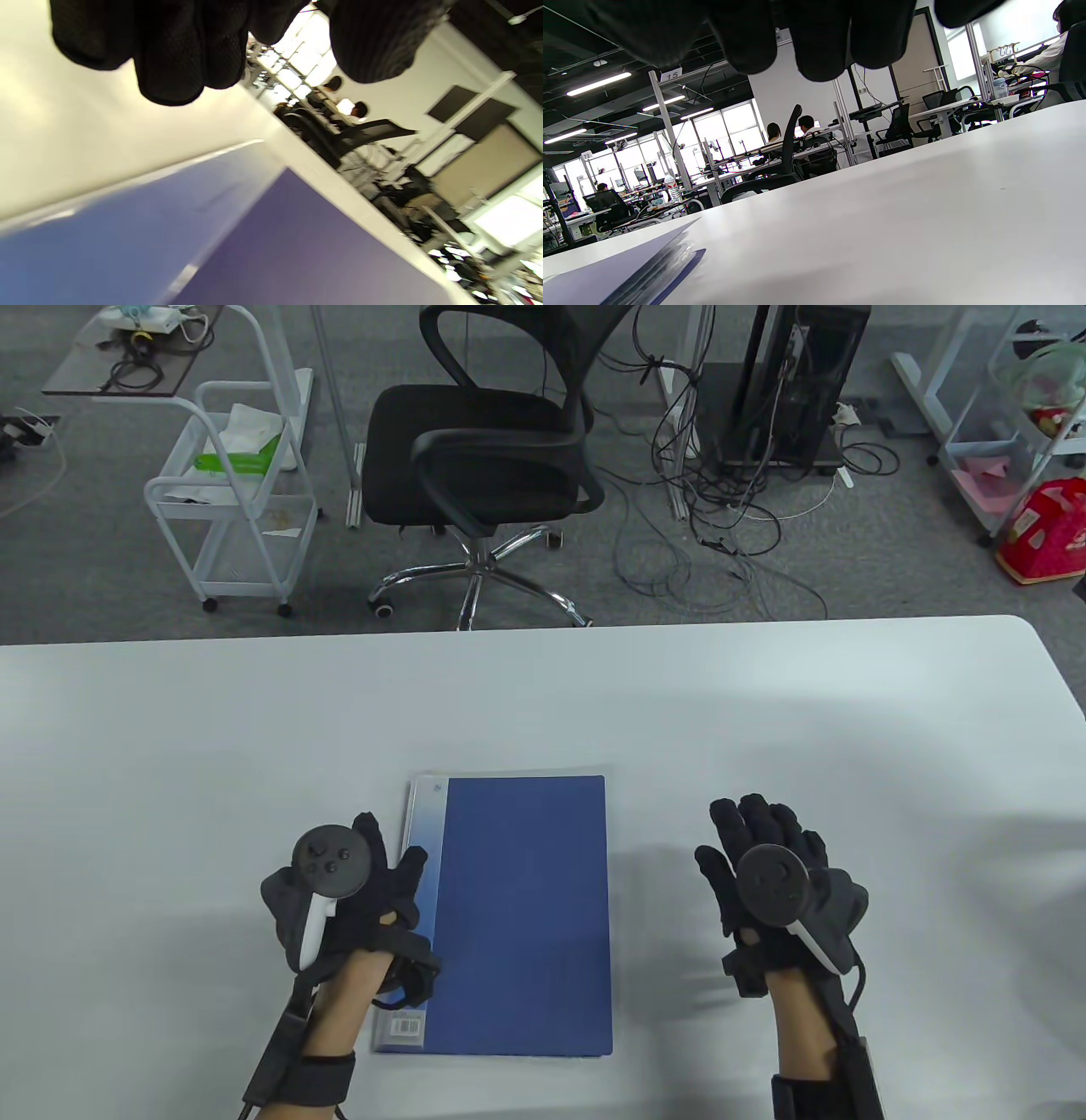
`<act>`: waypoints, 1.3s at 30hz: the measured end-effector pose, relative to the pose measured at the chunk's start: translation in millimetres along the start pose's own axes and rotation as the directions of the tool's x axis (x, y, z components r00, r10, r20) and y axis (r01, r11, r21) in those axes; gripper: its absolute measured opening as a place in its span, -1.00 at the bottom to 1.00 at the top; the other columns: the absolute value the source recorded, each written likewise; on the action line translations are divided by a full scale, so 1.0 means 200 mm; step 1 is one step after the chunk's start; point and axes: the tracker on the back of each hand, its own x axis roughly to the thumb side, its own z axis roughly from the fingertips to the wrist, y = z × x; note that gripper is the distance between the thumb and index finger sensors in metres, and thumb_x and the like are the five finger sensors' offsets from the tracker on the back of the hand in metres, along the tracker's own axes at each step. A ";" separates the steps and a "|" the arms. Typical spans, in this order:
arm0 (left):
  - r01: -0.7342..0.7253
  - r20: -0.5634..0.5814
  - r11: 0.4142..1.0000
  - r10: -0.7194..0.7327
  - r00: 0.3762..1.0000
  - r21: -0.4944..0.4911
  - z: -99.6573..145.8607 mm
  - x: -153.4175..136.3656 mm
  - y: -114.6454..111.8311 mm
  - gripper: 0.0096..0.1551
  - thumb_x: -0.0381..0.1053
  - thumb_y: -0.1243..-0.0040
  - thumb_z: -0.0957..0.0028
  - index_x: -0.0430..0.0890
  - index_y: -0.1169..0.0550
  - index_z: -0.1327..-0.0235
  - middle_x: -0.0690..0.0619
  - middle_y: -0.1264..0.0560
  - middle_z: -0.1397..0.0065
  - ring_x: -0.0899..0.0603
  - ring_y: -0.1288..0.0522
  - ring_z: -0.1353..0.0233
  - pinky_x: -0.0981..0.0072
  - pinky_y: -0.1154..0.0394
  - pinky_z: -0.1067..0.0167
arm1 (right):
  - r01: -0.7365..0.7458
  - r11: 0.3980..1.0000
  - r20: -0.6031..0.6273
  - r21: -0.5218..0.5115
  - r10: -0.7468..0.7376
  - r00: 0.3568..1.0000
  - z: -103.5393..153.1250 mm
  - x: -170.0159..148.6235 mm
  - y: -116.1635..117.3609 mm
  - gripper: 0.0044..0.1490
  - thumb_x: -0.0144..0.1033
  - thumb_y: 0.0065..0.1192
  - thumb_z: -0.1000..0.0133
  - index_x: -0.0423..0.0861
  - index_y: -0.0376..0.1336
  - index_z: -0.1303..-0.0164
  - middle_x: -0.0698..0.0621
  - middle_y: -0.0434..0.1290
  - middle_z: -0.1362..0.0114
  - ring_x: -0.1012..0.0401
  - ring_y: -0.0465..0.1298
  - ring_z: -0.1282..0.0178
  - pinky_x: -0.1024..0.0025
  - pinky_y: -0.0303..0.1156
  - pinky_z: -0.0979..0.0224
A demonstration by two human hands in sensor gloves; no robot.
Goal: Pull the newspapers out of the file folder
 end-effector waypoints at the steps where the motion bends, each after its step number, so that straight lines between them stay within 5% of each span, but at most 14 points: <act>1: 0.008 0.035 1.000 -0.008 0.999 -0.001 0.02 0.04 0.00 -0.03 0.17 -0.21 -0.02 -0.27 -0.26 -0.62 -0.41 -0.45 -0.54 -0.53 -0.56 -0.34 -0.35 -0.47 -0.18 | 0.000 1.000 -0.001 -0.003 0.000 1.000 0.00 0.00 0.00 -0.21 0.14 0.15 0.06 0.11 0.23 -0.40 -0.16 0.32 -0.57 -0.25 0.30 -0.56 -0.41 0.14 -0.40; 6: 0.065 0.184 0.995 -0.051 0.982 -0.072 0.11 0.31 -0.08 -0.03 0.20 -0.21 -0.01 -0.27 -0.31 -0.62 -0.42 -0.44 -0.55 -0.56 -0.54 -0.37 -0.38 -0.45 -0.19 | 0.004 0.999 -0.006 -0.032 -0.004 1.000 0.00 -0.01 -0.03 -0.22 0.14 0.15 0.06 0.10 0.24 -0.40 -0.16 0.32 -0.57 -0.25 0.30 -0.56 -0.41 0.14 -0.39; 11: 0.200 0.212 0.957 -0.154 0.965 -0.212 0.17 0.51 -0.33 -0.01 0.23 -0.19 -0.02 -0.26 -0.30 -0.63 -0.46 -0.33 -0.62 -0.65 -0.40 -0.46 -0.46 -0.37 -0.26 | -0.007 0.999 -0.005 -0.052 0.007 1.000 0.01 -0.01 -0.04 -0.22 0.14 0.15 0.06 0.10 0.25 -0.39 -0.17 0.33 -0.56 -0.25 0.30 -0.56 -0.41 0.14 -0.39; 20: 0.433 0.137 0.787 -0.418 0.898 -0.439 0.19 0.61 -0.89 0.22 0.33 -0.13 -0.01 -0.36 0.06 -0.60 -0.59 0.17 -0.59 -0.83 0.07 -0.45 -0.69 -0.11 -0.24 | -0.005 0.998 0.008 -0.057 0.006 1.000 0.00 -0.01 -0.03 -0.23 0.14 0.15 0.06 0.10 0.26 -0.39 -0.17 0.32 -0.57 -0.25 0.30 -0.56 -0.41 0.14 -0.39; 25: 0.560 0.108 0.732 -0.568 0.816 -0.387 0.19 0.65 -1.00 0.15 0.18 -0.16 -0.07 -0.42 0.12 -0.53 -0.64 0.21 -0.53 -0.88 0.07 -0.38 -0.73 -0.10 -0.20 | 0.016 0.998 0.009 -0.054 -0.016 1.000 0.00 -0.01 -0.03 -0.22 0.14 0.15 0.06 0.10 0.26 -0.39 -0.17 0.32 -0.57 -0.25 0.30 -0.56 -0.41 0.14 -0.39; 32: 0.551 0.136 0.778 -0.536 0.833 -0.302 0.20 0.72 -0.93 -0.12 -0.11 -0.08 -0.08 -0.45 -0.05 -0.54 -0.65 -0.09 -0.54 -0.82 -0.28 -0.33 -0.53 -0.47 -0.14 | 0.039 0.998 0.000 -0.057 -0.039 0.999 -0.01 -0.02 -0.03 -0.22 0.14 0.15 0.06 0.10 0.25 -0.39 -0.16 0.32 -0.57 -0.25 0.30 -0.56 -0.41 0.14 -0.40; 36: 0.462 0.162 0.832 -0.433 0.887 -0.307 0.18 0.76 -0.68 -0.19 -0.21 -0.05 -0.06 -0.44 -0.12 -0.54 -0.57 -0.31 -0.50 -0.62 -0.57 -0.24 -0.17 -0.76 0.06 | 0.044 0.997 -0.004 -0.068 -0.044 0.999 -0.01 -0.03 -0.05 -0.22 0.14 0.15 0.06 0.10 0.25 -0.39 -0.16 0.33 -0.57 -0.25 0.31 -0.56 -0.41 0.15 -0.39; 39: 0.318 0.134 0.880 -0.289 0.948 -0.353 0.16 0.76 -0.43 -0.20 -0.24 -0.07 -0.06 -0.44 -0.12 -0.54 -0.53 -0.33 -0.51 -0.56 -0.63 -0.22 -0.07 -0.80 0.11 | 0.048 0.996 -0.007 -0.071 -0.048 0.999 -0.01 -0.04 -0.05 -0.22 0.14 0.15 0.06 0.10 0.25 -0.39 -0.17 0.33 -0.57 -0.25 0.31 -0.56 -0.41 0.15 -0.39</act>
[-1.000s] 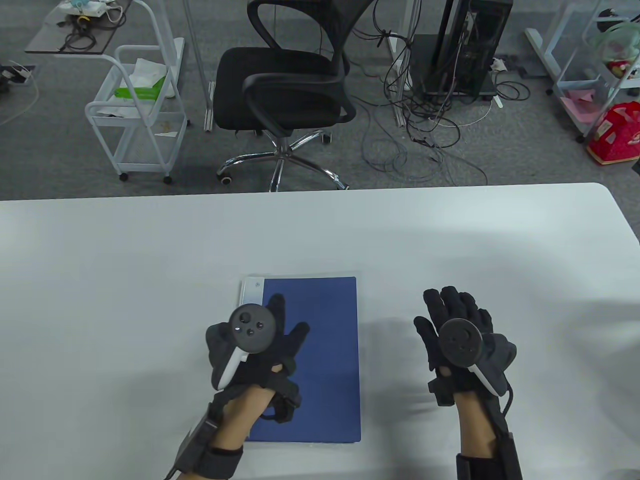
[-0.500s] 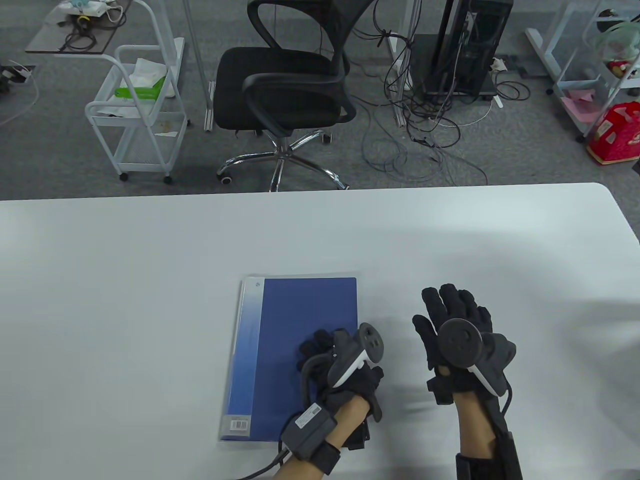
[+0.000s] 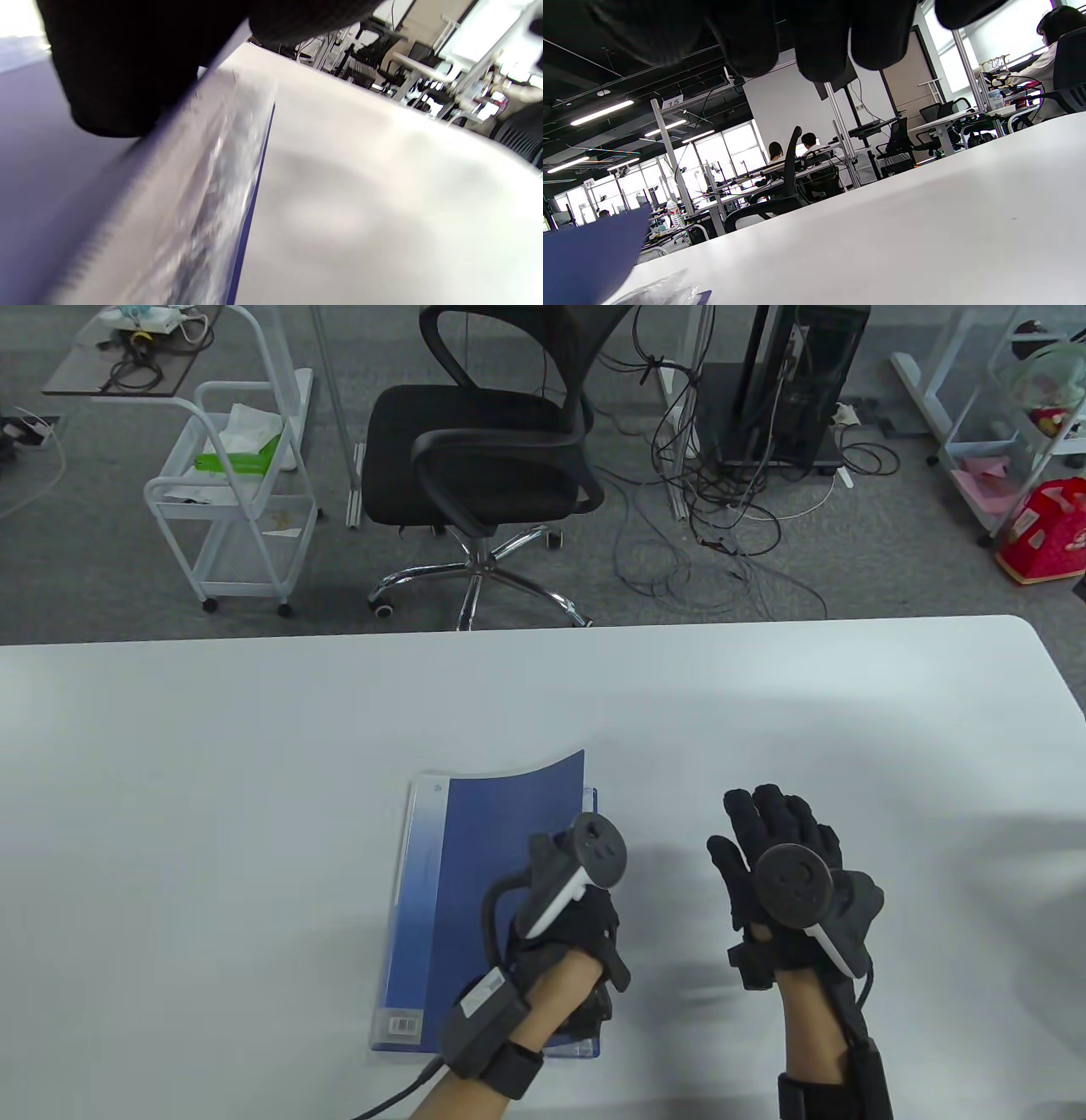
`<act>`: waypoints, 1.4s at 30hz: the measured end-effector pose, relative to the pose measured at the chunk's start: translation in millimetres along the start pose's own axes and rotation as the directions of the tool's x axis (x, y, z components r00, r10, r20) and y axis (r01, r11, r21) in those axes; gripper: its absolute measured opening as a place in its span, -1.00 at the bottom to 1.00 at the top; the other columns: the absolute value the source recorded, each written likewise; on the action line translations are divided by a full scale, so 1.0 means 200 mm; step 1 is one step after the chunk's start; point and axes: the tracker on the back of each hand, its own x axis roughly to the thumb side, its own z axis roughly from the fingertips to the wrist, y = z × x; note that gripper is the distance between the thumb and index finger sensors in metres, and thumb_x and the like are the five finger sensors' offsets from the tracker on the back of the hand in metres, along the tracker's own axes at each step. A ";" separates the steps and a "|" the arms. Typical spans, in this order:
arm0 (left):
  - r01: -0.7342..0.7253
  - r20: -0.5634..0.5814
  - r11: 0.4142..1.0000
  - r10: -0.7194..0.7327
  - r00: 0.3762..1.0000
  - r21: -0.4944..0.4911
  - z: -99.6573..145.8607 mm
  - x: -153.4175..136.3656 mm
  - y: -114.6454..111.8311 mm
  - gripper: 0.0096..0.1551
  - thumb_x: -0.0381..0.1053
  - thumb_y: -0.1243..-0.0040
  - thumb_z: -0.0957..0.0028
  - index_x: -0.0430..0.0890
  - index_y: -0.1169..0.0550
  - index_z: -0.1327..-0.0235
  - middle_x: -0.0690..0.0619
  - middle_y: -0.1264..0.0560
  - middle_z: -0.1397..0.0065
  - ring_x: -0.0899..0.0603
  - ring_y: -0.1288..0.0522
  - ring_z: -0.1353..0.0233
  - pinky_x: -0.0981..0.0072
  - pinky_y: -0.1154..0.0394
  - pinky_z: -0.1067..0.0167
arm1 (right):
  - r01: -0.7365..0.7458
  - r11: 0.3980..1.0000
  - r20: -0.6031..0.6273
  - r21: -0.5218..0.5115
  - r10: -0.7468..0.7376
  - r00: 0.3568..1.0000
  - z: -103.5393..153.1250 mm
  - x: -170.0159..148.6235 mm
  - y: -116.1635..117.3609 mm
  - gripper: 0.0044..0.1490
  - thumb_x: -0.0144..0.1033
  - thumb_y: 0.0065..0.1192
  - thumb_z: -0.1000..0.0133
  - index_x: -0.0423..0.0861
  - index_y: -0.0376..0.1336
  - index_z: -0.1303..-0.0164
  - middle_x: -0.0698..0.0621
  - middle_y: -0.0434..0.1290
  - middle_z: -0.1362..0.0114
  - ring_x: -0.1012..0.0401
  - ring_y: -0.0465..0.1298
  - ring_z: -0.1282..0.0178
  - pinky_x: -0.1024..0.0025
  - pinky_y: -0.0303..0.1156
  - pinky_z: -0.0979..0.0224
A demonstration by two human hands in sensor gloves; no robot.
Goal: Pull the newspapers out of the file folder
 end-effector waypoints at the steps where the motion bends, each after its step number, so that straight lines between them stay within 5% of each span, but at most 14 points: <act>1: -0.069 0.011 0.998 0.069 0.998 -0.003 0.04 -0.04 0.10 -0.20 -0.24 -0.07 -0.06 -0.43 -0.12 -0.54 -0.52 -0.32 -0.52 -0.56 -0.63 -0.23 -0.07 -0.80 0.11 | -0.002 1.000 -0.001 0.001 0.002 1.000 0.00 0.00 0.00 -0.22 0.14 0.15 0.06 0.10 0.25 -0.39 -0.16 0.33 -0.57 -0.25 0.31 -0.56 -0.41 0.15 -0.39; 8: -0.236 0.015 0.971 0.235 0.972 0.031 0.24 -0.33 0.59 -0.20 -0.27 -0.10 -0.07 -0.40 -0.13 -0.57 -0.49 -0.26 -0.56 -0.50 -0.66 -0.25 -0.05 -0.79 0.09 | -0.029 0.999 -0.006 0.026 0.029 1.000 0.00 -0.01 0.03 -0.22 0.14 0.15 0.06 0.10 0.25 -0.39 -0.17 0.33 -0.56 -0.25 0.32 -0.55 -0.41 0.16 -0.39; 13: -0.081 -0.086 0.988 0.093 0.992 0.132 0.33 -0.51 0.76 -0.21 -0.26 -0.15 -0.07 -0.33 -0.19 -0.58 -0.38 -0.31 -0.58 -0.39 -0.73 -0.25 0.01 -0.79 0.10 | -0.048 0.998 0.004 0.040 0.047 0.999 0.01 -0.01 0.05 -0.22 0.14 0.15 0.06 0.09 0.26 -0.39 -0.18 0.34 -0.56 -0.25 0.33 -0.54 -0.41 0.16 -0.38; 15: 0.099 -0.177 0.979 -0.068 0.982 0.179 0.35 -0.56 0.77 -0.21 -0.24 -0.16 -0.08 -0.29 -0.19 -0.59 -0.33 -0.34 -0.59 -0.38 -0.74 -0.27 -0.02 -0.77 0.09 | -0.060 0.997 0.005 0.046 0.060 0.998 0.01 0.00 0.06 -0.22 0.14 0.15 0.06 0.09 0.25 -0.39 -0.17 0.34 -0.56 -0.25 0.33 -0.54 -0.40 0.17 -0.38; 18: 0.271 -0.282 0.946 -0.214 0.935 0.179 0.35 -0.61 0.74 -0.16 -0.19 -0.14 -0.11 -0.25 -0.07 -0.62 -0.34 -0.17 -0.67 -0.48 -0.65 -0.38 -0.17 -0.65 -0.09 | -0.067 0.996 0.005 0.056 0.067 0.998 0.01 -0.01 0.08 -0.22 0.14 0.15 0.06 0.09 0.26 -0.38 -0.18 0.34 -0.56 -0.25 0.33 -0.54 -0.41 0.17 -0.38; 21: 0.419 -0.394 0.881 -0.313 0.864 0.220 0.33 -0.67 0.68 -0.02 -0.10 -0.18 -0.12 -0.20 0.09 -0.63 -0.32 0.13 -0.71 -0.59 -0.33 -0.59 -0.36 -0.39 -0.33 | -0.069 0.996 0.005 0.061 0.069 0.998 0.01 -0.01 0.08 -0.22 0.13 0.15 0.06 0.09 0.26 -0.38 -0.18 0.34 -0.55 -0.26 0.33 -0.53 -0.40 0.17 -0.38; 24: 0.552 -0.498 0.799 -0.388 0.776 0.237 0.32 -0.75 0.63 0.03 0.06 -0.21 -0.09 -0.21 0.02 -0.67 -0.33 0.04 -0.75 -0.60 -0.21 -0.64 -0.40 -0.31 -0.39 | -0.066 0.996 0.003 0.066 0.066 0.998 0.01 -0.01 0.08 -0.22 0.13 0.15 0.06 0.08 0.26 -0.38 -0.18 0.34 -0.55 -0.26 0.34 -0.53 -0.41 0.17 -0.37; 29: 0.610 -0.535 0.774 -0.447 0.717 0.170 0.27 -0.89 0.53 0.00 0.16 -0.15 -0.09 -0.13 -0.03 -0.70 -0.25 0.20 -0.75 -0.59 0.19 -0.68 -0.52 -0.03 -0.47 | -0.071 0.994 -0.001 0.082 0.072 0.997 0.01 -0.01 0.09 -0.22 0.13 0.15 0.06 0.08 0.26 -0.38 -0.18 0.34 -0.55 -0.26 0.34 -0.53 -0.41 0.17 -0.37; 33: 0.516 -0.458 0.836 -0.392 0.798 0.186 0.23 -1.01 0.40 -0.04 0.18 -0.16 -0.06 -0.11 -0.14 -0.69 -0.23 0.07 -0.77 -0.56 0.07 -0.69 -0.50 0.00 -0.45 | -0.072 0.994 -0.004 0.088 0.072 0.997 0.01 -0.01 0.09 -0.23 0.13 0.15 0.06 0.08 0.26 -0.38 -0.18 0.34 -0.55 -0.26 0.34 -0.53 -0.41 0.17 -0.37; 37: 0.230 -0.353 0.960 -0.163 0.921 0.158 0.18 -1.17 0.18 -0.08 0.18 -0.17 -0.05 -0.13 -0.23 -0.67 -0.25 -0.03 -0.75 -0.60 -0.05 -0.65 -0.47 -0.12 -0.41 | -0.072 0.992 -0.006 0.099 0.073 0.997 0.01 -0.01 0.10 -0.22 0.13 0.15 0.06 0.08 0.27 -0.38 -0.18 0.34 -0.55 -0.26 0.34 -0.53 -0.41 0.17 -0.37; 42: 0.075 -0.329 0.995 -0.047 0.943 0.071 0.12 -1.28 0.03 -0.03 0.20 -0.15 -0.05 -0.17 -0.15 -0.66 -0.31 0.02 -0.73 -0.64 -0.05 -0.61 -0.49 -0.18 -0.37 | -0.080 0.989 -0.008 0.123 0.082 0.997 0.01 -0.01 0.12 -0.23 0.13 0.15 0.06 0.08 0.27 -0.38 -0.19 0.34 -0.55 -0.26 0.34 -0.53 -0.40 0.18 -0.37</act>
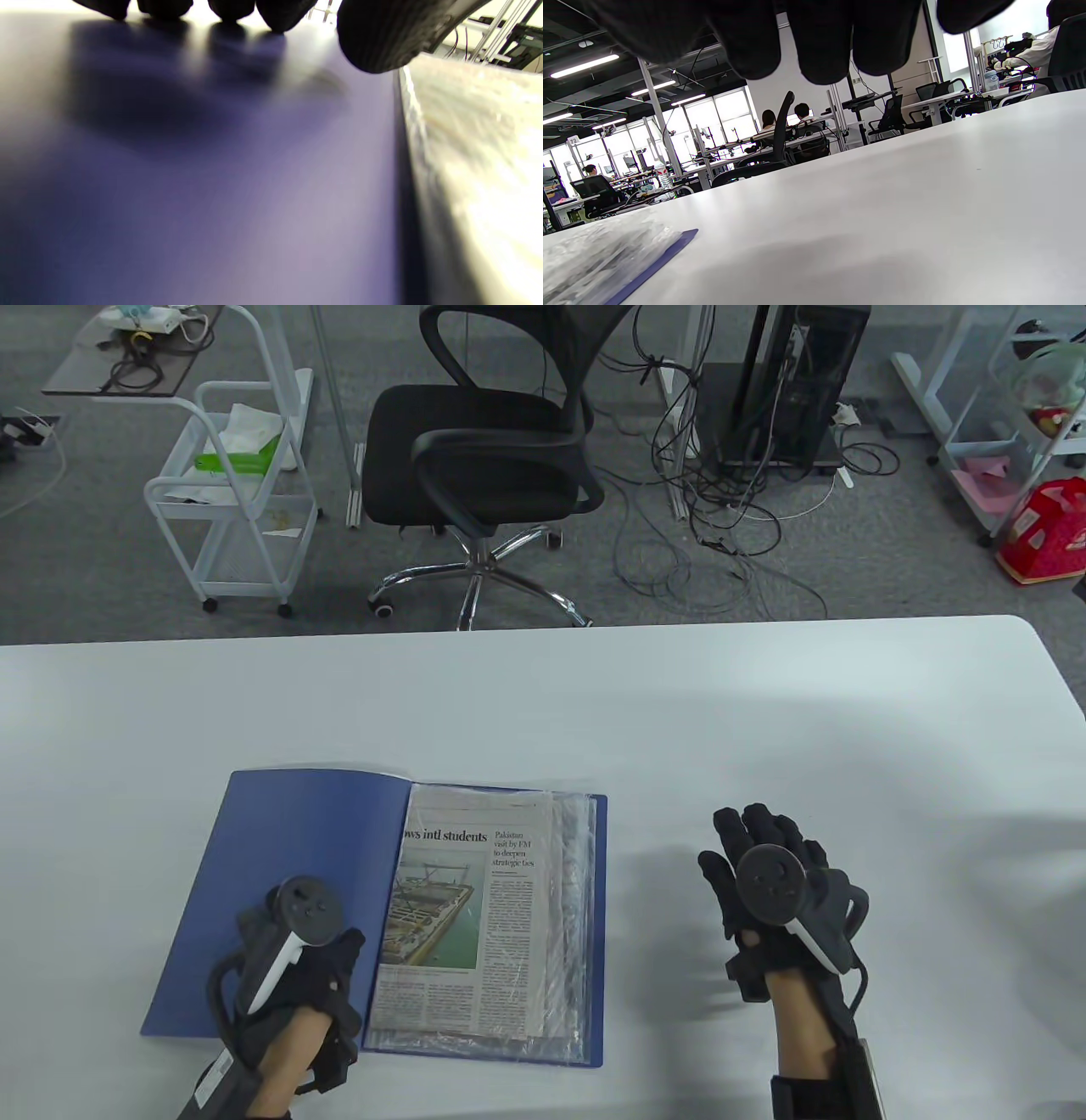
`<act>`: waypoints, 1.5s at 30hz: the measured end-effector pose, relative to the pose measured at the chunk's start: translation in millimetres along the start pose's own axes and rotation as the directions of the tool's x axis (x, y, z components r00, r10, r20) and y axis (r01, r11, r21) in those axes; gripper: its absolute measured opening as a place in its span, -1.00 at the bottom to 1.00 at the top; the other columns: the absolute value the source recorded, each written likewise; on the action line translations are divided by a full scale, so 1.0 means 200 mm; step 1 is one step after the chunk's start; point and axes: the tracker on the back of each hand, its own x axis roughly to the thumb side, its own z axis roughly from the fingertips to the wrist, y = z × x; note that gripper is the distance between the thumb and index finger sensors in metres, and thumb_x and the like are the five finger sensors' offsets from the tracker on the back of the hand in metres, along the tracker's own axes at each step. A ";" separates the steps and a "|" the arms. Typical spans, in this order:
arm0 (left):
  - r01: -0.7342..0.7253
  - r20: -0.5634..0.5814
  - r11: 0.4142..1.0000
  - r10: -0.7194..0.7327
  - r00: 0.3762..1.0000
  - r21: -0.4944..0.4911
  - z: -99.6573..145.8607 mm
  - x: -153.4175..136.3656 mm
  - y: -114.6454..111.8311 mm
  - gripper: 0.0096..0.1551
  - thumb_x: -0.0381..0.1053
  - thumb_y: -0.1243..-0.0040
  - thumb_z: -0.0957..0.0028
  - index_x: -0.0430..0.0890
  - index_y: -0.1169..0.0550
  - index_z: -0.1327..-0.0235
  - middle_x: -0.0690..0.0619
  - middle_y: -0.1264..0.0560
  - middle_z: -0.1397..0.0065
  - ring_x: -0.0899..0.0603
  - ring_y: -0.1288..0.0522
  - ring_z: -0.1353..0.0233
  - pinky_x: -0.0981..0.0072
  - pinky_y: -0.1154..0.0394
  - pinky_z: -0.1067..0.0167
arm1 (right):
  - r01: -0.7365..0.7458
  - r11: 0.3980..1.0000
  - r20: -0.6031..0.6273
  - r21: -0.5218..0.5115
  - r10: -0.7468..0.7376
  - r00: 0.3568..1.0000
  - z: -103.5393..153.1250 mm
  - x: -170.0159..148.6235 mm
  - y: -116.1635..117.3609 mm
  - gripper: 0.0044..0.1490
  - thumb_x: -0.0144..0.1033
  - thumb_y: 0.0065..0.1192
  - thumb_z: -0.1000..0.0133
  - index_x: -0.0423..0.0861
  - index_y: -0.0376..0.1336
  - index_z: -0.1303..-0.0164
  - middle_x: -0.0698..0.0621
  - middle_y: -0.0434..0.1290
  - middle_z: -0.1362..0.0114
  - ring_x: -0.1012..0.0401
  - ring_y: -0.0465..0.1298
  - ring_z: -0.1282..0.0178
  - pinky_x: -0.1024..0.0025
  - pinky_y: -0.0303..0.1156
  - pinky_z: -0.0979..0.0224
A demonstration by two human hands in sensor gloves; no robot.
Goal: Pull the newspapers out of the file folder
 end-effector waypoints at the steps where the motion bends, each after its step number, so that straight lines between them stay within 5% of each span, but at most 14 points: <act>1: -0.009 0.003 1.000 0.009 1.000 -0.001 0.00 0.00 0.00 -0.02 0.21 -0.15 -0.05 -0.17 -0.14 -0.66 -0.31 0.02 -0.72 -0.65 -0.04 -0.61 -0.49 -0.17 -0.37 | -0.002 1.000 -0.001 0.005 0.002 1.000 0.00 0.00 0.01 -0.23 0.13 0.15 0.06 0.08 0.27 -0.38 -0.19 0.34 -0.55 -0.26 0.34 -0.53 -0.40 0.18 -0.37; 8: 0.008 0.030 0.999 -0.009 1.000 0.040 0.02 0.02 0.00 -0.02 0.21 -0.14 -0.05 -0.19 -0.16 -0.66 -0.34 0.01 -0.72 -0.68 -0.06 -0.59 -0.49 -0.18 -0.36 | -0.003 1.000 -0.007 0.031 0.003 1.000 -0.01 0.01 0.03 -0.23 0.14 0.15 0.05 0.08 0.26 -0.38 -0.18 0.34 -0.56 -0.26 0.34 -0.53 -0.40 0.18 -0.37; 11: 0.012 0.205 0.996 -0.031 0.978 0.094 0.07 0.11 0.01 -0.03 0.19 -0.17 -0.03 -0.15 -0.17 -0.67 -0.29 0.02 -0.74 -0.62 0.00 -0.63 -0.47 -0.10 -0.41 | 0.014 0.999 -0.001 0.030 -0.014 1.000 -0.01 0.02 0.03 -0.22 0.14 0.15 0.05 0.09 0.26 -0.39 -0.18 0.34 -0.56 -0.25 0.34 -0.54 -0.40 0.18 -0.38; 13: 0.004 0.359 0.998 -0.028 0.933 0.067 0.10 0.18 0.00 -0.03 0.18 -0.19 -0.02 -0.12 -0.17 -0.67 -0.25 0.02 -0.75 -0.60 0.03 -0.64 -0.47 -0.07 -0.43 | 0.028 0.999 0.007 0.032 -0.028 1.000 -0.01 0.04 0.02 -0.23 0.14 0.15 0.05 0.10 0.26 -0.39 -0.17 0.33 -0.56 -0.25 0.34 -0.54 -0.40 0.18 -0.38; 15: 0.055 0.575 0.997 -0.018 0.818 -0.046 0.12 0.28 -0.05 -0.02 0.17 -0.21 -0.02 -0.08 -0.12 -0.67 -0.20 0.07 -0.76 -0.55 0.11 -0.66 -0.43 0.01 -0.45 | 0.038 0.999 0.025 0.022 -0.039 0.999 -0.02 0.10 0.01 -0.22 0.15 0.14 0.05 0.12 0.25 -0.40 -0.15 0.33 -0.57 -0.24 0.34 -0.55 -0.39 0.18 -0.40; 18: 0.172 0.705 0.968 0.006 0.709 -0.181 0.14 0.37 -0.15 0.03 0.18 -0.25 0.00 -0.06 -0.06 -0.66 -0.17 0.15 -0.74 -0.50 0.22 -0.64 -0.40 0.11 -0.45 | 0.063 0.998 0.026 0.026 -0.063 0.998 -0.04 0.20 0.00 -0.23 0.18 0.13 0.05 0.18 0.24 -0.40 -0.09 0.32 -0.60 -0.19 0.34 -0.59 -0.35 0.20 -0.45; 23: 0.372 0.712 0.901 -0.110 0.694 -0.224 0.16 0.40 -0.26 0.23 0.29 -0.31 0.14 -0.06 0.05 -0.64 -0.16 0.30 -0.69 -0.51 0.34 -0.60 -0.42 0.23 -0.41 | 0.034 0.995 0.104 0.098 -0.044 0.994 -0.15 0.47 0.06 -0.25 0.17 0.13 0.05 0.21 0.24 -0.40 -0.07 0.33 -0.60 -0.17 0.37 -0.59 -0.33 0.23 -0.45; 31: 0.464 0.714 0.885 -0.293 0.636 -0.051 0.20 0.45 -0.28 0.13 0.26 -0.32 0.15 -0.06 -0.10 -0.61 -0.14 0.12 -0.69 -0.51 0.11 -0.60 -0.38 -0.01 -0.41 | -0.004 0.981 0.130 0.194 -0.022 0.991 -0.42 0.98 0.32 -0.38 0.01 0.22 0.04 0.25 0.33 -0.28 0.06 0.46 -0.51 -0.02 0.51 -0.50 -0.18 0.34 -0.47; 39: 0.468 0.713 0.883 -0.322 0.624 -0.011 0.21 0.46 -0.27 0.07 0.29 -0.32 0.17 -0.03 -0.16 -0.57 -0.10 0.04 -0.66 -0.43 0.00 -0.58 -0.29 -0.13 -0.40 | -0.235 0.935 0.180 0.265 0.191 0.965 -0.59 1.15 0.57 -0.46 -0.12 0.38 0.09 0.23 0.42 -0.14 0.11 0.61 -0.28 0.12 0.65 -0.09 0.03 0.54 -0.16; 45: 0.468 0.708 0.884 -0.320 0.630 -0.017 0.21 0.46 -0.27 0.07 0.29 -0.33 0.17 -0.02 -0.16 -0.56 -0.09 0.04 -0.66 -0.43 0.00 -0.58 -0.28 -0.13 -0.40 | -0.221 0.886 0.175 0.407 0.162 0.971 -0.64 1.18 0.61 -0.44 -0.08 0.45 0.14 0.19 0.44 -0.11 0.10 0.62 -0.12 0.10 0.59 -0.02 -0.08 0.44 -0.30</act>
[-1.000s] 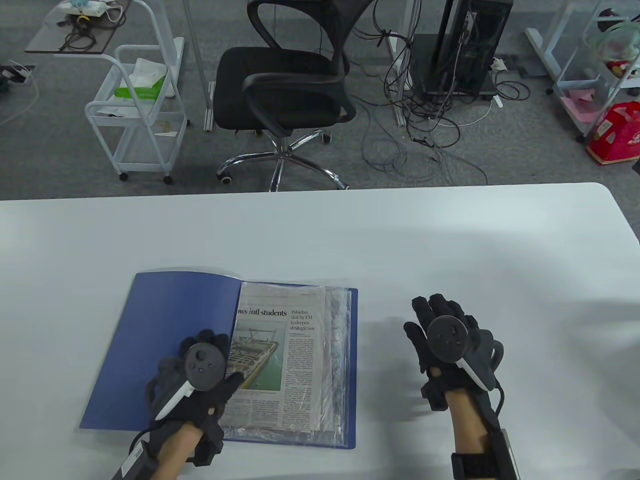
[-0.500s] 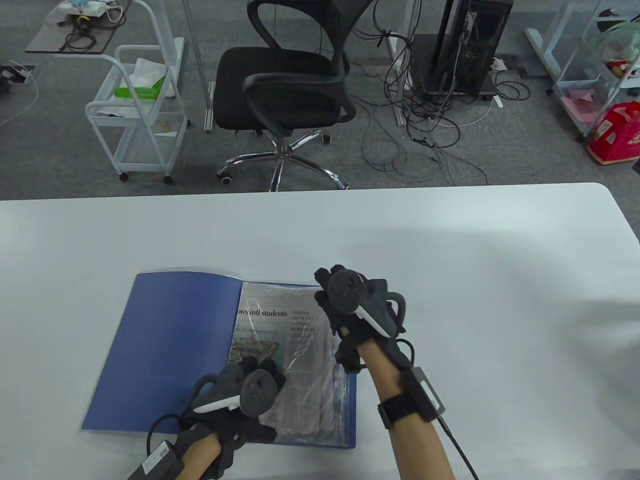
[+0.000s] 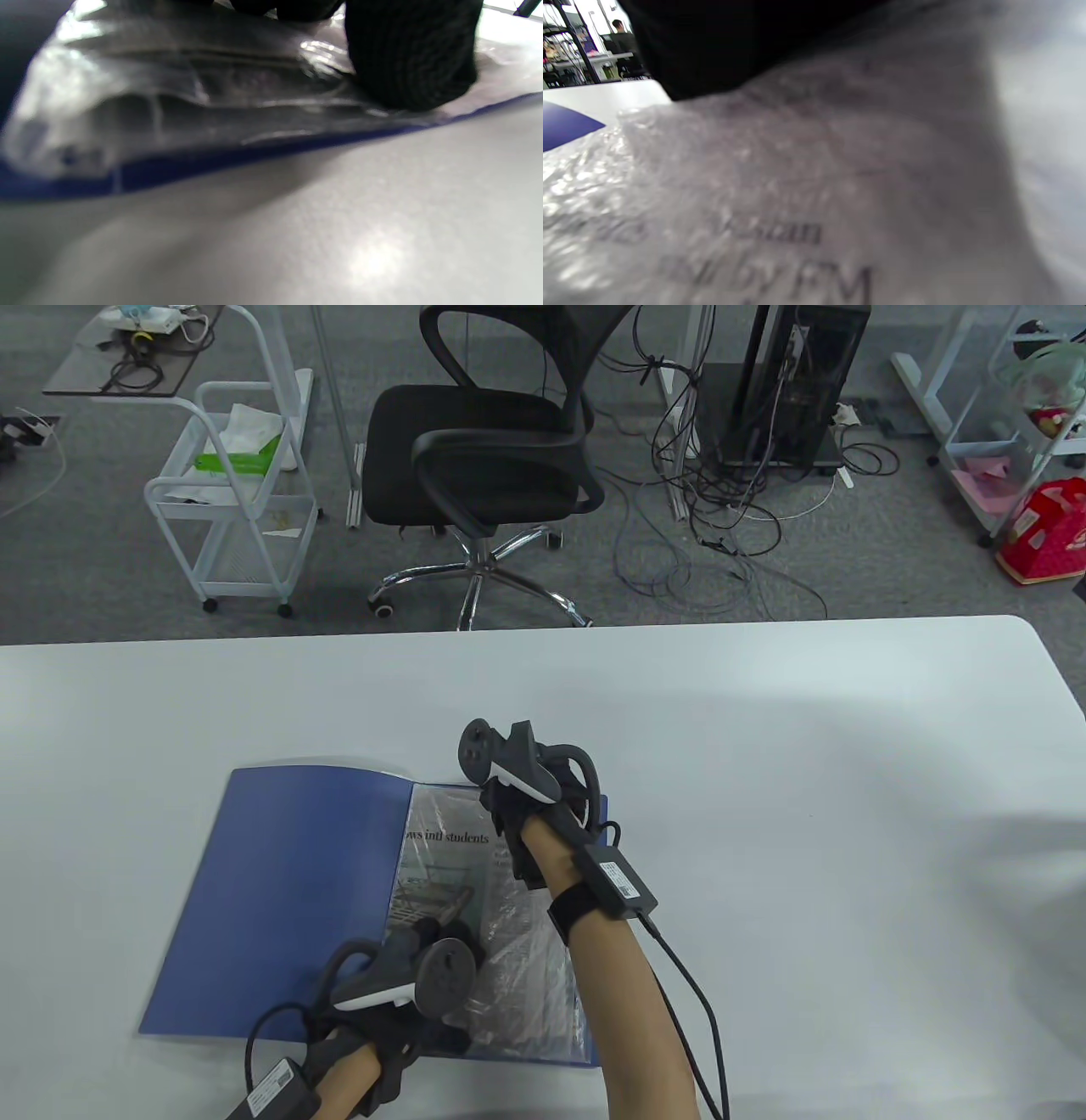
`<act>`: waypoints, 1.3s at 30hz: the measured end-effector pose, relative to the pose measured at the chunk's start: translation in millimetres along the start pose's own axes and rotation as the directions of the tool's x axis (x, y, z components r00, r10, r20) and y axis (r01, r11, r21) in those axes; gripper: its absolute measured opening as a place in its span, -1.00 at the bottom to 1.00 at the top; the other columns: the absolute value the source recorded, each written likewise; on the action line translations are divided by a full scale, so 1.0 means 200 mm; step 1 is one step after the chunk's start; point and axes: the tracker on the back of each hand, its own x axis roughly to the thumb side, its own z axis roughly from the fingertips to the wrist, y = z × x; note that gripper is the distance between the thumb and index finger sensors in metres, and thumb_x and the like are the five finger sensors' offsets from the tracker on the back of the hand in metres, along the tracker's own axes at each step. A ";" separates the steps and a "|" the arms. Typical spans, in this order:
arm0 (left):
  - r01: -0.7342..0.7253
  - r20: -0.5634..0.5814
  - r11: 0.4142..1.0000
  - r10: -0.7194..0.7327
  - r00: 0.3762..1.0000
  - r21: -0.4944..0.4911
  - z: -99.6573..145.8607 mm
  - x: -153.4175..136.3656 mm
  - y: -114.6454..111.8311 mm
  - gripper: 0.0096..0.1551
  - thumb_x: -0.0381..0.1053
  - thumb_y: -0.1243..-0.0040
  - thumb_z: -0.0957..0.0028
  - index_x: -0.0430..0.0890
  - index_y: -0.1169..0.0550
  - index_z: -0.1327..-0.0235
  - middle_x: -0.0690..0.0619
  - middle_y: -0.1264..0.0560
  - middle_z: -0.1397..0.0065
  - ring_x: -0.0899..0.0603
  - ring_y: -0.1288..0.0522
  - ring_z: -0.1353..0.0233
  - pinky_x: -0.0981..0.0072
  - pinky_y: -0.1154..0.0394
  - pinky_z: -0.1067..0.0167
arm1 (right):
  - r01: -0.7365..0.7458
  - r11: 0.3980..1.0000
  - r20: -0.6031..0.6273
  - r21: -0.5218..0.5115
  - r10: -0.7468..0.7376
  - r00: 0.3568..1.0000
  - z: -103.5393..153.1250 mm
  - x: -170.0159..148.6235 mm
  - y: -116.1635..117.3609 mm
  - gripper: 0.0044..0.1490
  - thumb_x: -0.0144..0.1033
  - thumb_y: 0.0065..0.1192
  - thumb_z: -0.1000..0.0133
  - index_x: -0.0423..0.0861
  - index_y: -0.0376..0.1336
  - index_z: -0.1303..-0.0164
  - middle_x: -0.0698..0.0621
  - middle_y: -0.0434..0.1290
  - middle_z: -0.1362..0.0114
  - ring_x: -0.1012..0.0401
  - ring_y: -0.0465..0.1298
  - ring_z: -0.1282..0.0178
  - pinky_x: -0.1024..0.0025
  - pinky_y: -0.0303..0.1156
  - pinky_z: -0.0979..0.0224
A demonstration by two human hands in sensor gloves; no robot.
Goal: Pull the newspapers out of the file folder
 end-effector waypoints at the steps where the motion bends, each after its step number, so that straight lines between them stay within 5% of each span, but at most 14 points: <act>1: -0.005 0.000 1.000 0.005 1.000 0.001 0.00 0.00 0.00 0.07 0.29 -0.33 0.17 -0.02 -0.16 -0.56 -0.09 0.04 -0.66 -0.42 0.01 -0.58 -0.28 -0.12 -0.40 | 0.007 0.999 -0.002 0.031 -0.007 1.000 -0.01 0.00 0.01 -0.43 -0.07 0.46 0.14 0.17 0.44 -0.12 0.09 0.61 -0.11 0.09 0.58 -0.03 -0.11 0.41 -0.33; 8: -0.026 0.020 1.000 0.026 0.999 -0.009 0.00 -0.01 -0.01 0.09 0.28 -0.30 0.14 -0.04 -0.11 -0.60 -0.11 0.10 -0.68 -0.46 0.07 -0.60 -0.32 -0.06 -0.40 | 0.038 0.999 -0.021 -0.007 -0.039 0.999 -0.03 -0.01 0.02 -0.53 -0.12 0.47 0.14 0.21 0.44 -0.01 0.16 0.61 -0.14 0.09 0.59 -0.20 -0.16 0.37 -0.42; 15: -0.042 0.017 0.999 0.042 0.999 -0.018 0.01 -0.02 -0.02 0.08 0.28 -0.29 0.13 -0.01 -0.09 -0.59 -0.07 0.12 -0.68 -0.45 0.11 -0.60 -0.32 -0.03 -0.40 | 0.074 0.976 -0.101 -0.203 -0.096 0.990 -0.05 -0.05 0.03 -0.54 -0.13 0.41 0.11 0.25 0.40 -0.02 0.15 0.65 -0.18 0.10 0.70 -0.20 -0.07 0.48 -0.35; 20: -0.070 0.013 0.997 0.071 0.997 -0.029 0.01 -0.03 -0.03 0.07 0.27 -0.25 0.10 -0.01 -0.05 -0.60 -0.07 0.17 -0.68 -0.44 0.17 -0.61 -0.34 0.05 -0.40 | 0.093 0.993 -0.043 -0.079 -0.096 0.994 -0.08 -0.06 0.01 -0.33 -0.15 0.43 0.13 0.20 0.32 -0.25 0.13 0.58 -0.18 0.09 0.63 -0.17 -0.09 0.45 -0.34; 23: -0.076 0.011 0.997 0.076 0.997 -0.030 0.01 -0.02 -0.03 0.06 0.26 -0.24 0.09 0.00 -0.05 -0.60 -0.06 0.18 -0.68 -0.44 0.17 -0.60 -0.34 0.05 -0.40 | 0.061 0.996 -0.056 -0.061 -0.064 0.996 -0.09 -0.07 -0.02 -0.48 -0.17 0.44 0.12 0.22 0.43 -0.08 0.13 0.58 -0.17 0.09 0.63 -0.17 -0.09 0.45 -0.35; 33: -0.093 0.008 0.995 0.093 0.996 -0.034 0.01 -0.02 -0.03 0.03 0.24 -0.24 0.07 0.01 -0.06 -0.59 -0.05 0.18 -0.67 -0.45 0.19 -0.59 -0.35 0.06 -0.38 | 0.127 0.921 -0.133 -0.367 -0.187 0.973 -0.06 -0.10 -0.19 -0.54 -0.14 0.39 0.10 0.33 0.40 -0.02 0.21 0.66 -0.19 0.17 0.71 -0.21 0.03 0.53 -0.33; 39: -0.118 -0.003 0.992 0.118 0.993 -0.043 0.00 -0.02 -0.04 0.02 0.23 -0.24 0.07 0.01 -0.05 -0.58 -0.04 0.19 -0.66 -0.45 0.20 -0.58 -0.36 0.08 -0.38 | 0.175 0.806 -0.119 -0.566 -0.290 0.950 0.04 -0.15 -0.34 -0.54 -0.14 0.36 0.08 0.34 0.38 -0.04 0.22 0.62 -0.22 0.18 0.68 -0.25 0.02 0.49 -0.38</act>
